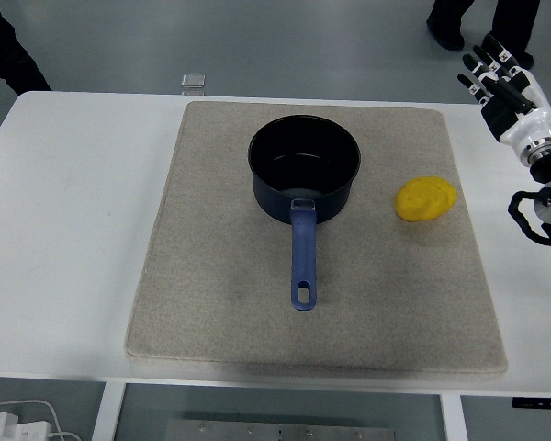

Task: Put the potato in the blue pot

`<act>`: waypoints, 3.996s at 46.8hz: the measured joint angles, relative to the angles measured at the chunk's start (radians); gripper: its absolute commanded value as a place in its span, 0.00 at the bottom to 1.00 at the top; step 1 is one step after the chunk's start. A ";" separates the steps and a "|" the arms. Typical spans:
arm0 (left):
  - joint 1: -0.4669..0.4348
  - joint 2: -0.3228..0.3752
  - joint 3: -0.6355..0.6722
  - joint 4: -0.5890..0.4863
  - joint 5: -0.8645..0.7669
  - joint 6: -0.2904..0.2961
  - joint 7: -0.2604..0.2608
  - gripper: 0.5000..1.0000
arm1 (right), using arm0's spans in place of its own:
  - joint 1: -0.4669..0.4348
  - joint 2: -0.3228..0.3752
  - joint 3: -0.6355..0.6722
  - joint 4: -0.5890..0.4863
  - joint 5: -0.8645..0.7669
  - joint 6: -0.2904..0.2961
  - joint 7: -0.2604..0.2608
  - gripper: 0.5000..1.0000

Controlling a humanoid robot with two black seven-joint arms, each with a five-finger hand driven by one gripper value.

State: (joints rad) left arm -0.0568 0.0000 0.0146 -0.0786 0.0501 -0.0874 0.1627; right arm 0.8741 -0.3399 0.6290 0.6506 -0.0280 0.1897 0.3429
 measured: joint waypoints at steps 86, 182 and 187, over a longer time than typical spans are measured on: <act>0.000 0.000 -0.001 0.000 -0.001 0.000 0.000 0.99 | -0.110 -0.269 -0.344 0.271 -0.762 -0.177 0.188 0.82; 0.000 0.000 -0.001 0.000 0.000 0.000 0.000 0.99 | 0.179 -0.199 -0.489 0.294 -0.636 -0.202 0.208 0.00; 0.000 0.000 0.000 0.000 0.000 0.000 0.000 0.99 | 0.231 -0.171 -0.543 0.289 -0.633 -0.205 0.208 0.00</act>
State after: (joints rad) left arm -0.0567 0.0000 0.0143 -0.0783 0.0497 -0.0874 0.1626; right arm 1.1047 -0.5110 0.0858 0.9399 -0.6606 -0.0151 0.5506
